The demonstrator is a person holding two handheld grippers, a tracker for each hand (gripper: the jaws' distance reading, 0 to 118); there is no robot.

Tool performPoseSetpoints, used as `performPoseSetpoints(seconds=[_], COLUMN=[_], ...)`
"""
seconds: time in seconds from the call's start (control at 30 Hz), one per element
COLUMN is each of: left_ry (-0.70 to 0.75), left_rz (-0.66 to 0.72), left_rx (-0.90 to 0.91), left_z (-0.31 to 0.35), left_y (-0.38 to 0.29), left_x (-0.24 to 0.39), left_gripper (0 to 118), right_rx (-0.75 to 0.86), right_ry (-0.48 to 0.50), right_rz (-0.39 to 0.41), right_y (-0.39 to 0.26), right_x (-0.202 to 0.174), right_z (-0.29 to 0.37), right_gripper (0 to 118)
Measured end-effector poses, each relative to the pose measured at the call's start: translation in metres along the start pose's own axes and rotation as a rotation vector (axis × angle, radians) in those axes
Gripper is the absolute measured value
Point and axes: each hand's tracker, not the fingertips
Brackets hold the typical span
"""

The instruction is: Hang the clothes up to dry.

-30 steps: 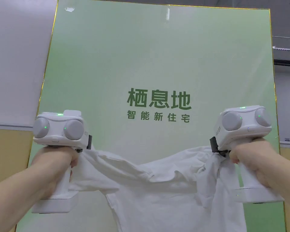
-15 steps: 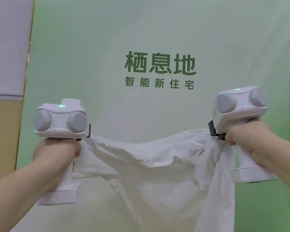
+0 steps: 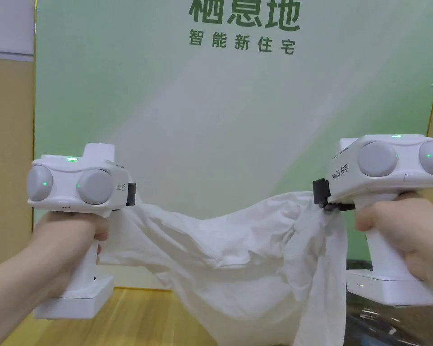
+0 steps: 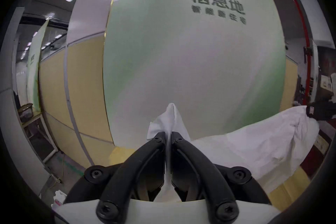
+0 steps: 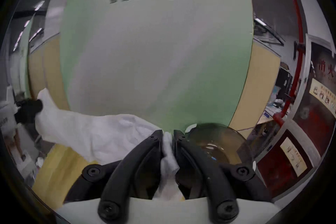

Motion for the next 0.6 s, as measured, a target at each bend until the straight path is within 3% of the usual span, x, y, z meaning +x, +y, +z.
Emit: performPoseSetpoints(seconds=[0.03,0.13,0.2,0.3,0.4,0.6], left_ry=[-0.006,-0.037,-0.044,-0.071,-0.124,-0.121], left_rz=[-0.012,-0.037,0.022,0.026,-0.09,-0.096], left_rx=[-0.027,-0.116,-0.172,-0.268,-0.354,-0.458], left_z=[0.006,0.031,0.048,0.061,0.078,0.092], left_y=[-0.014,-0.066,-0.104,-0.157,-0.199,-0.257], left_x=[0.0,-0.003,-0.01,-0.018,-0.024,-0.04], left_gripper=[2,2,2,2,2,2], right_rx=[0.013,-0.035,-0.076,-0.112,-0.156,-0.273], right_ry=[0.009,0.082,0.161,0.173,0.193,0.179], right_rz=[0.035,0.035,0.006,-0.022,-0.026,-0.114], right_y=[-0.016,-0.068,-0.106,-0.157,-0.211,-0.303], right_x=[-0.004,-0.01,-0.007,-0.004,-0.005,-0.002], right_z=[0.009,0.032,0.038,0.051,0.073,0.086], right_gripper=[10,10,10,10,10,10])
